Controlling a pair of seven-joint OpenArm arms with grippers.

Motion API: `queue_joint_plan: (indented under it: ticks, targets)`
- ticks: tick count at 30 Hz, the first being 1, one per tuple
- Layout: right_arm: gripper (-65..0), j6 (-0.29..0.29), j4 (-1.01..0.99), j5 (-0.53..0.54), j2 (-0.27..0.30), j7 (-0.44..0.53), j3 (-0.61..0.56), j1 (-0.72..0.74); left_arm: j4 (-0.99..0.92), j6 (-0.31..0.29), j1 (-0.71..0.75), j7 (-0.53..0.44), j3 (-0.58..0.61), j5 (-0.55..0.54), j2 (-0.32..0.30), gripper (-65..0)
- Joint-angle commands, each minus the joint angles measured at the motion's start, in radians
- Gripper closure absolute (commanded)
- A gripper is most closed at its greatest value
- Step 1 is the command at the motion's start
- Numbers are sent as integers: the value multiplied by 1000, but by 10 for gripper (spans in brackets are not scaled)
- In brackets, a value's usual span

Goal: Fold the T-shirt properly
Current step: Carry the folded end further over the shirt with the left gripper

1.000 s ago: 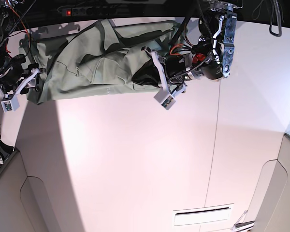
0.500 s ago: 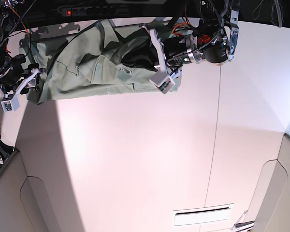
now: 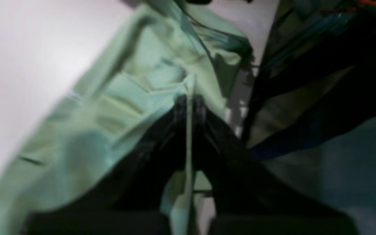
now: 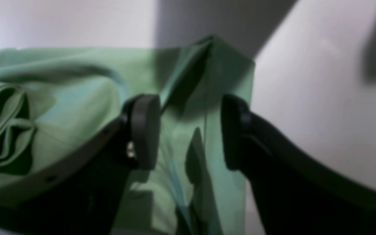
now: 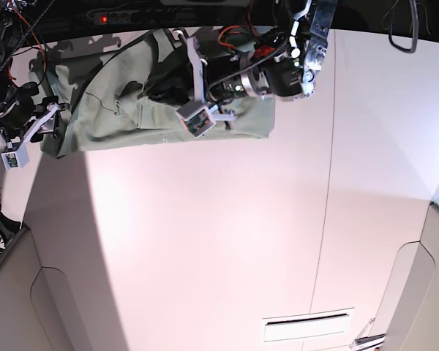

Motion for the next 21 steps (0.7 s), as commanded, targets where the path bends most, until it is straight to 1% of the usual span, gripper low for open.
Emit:
queue_joint_plan:
  ticks: [1,6,12,13,15,16,17,18,21]
  targets:
    - [-295,0,14,9,14,23,6,8,18,4,-13,-22,8,1,3,0]
    - [-295,0,14,9,14,23,6,8,18,3,-8,-20,40,13,3,0]
    - [-295,0,14,9,14,23,6,8,18,3,-8,38,119,11,-1,0]
    - [-295,0,14,9,14,23,6,8,18,3,-8,40,136,12,-1,-13]
    - [-295,0,14,9,14,23,6,8,18,3,-9,38,165,12,0,-117]
    - [-295,0,14,9,14,23,6,8,18,3,-10,37,175,12,0,-161]
    - [-295,0,14,9,14,22,6,8,18,3,-11,35,177,13,0,-191]
    - [-295,0,14,9,14,22,6,8,18,3,-12,34,177,13,0,-203]
    - [-295,0,14,8,14,22,6,8,18,3,-20,31,160,20,0,-203]
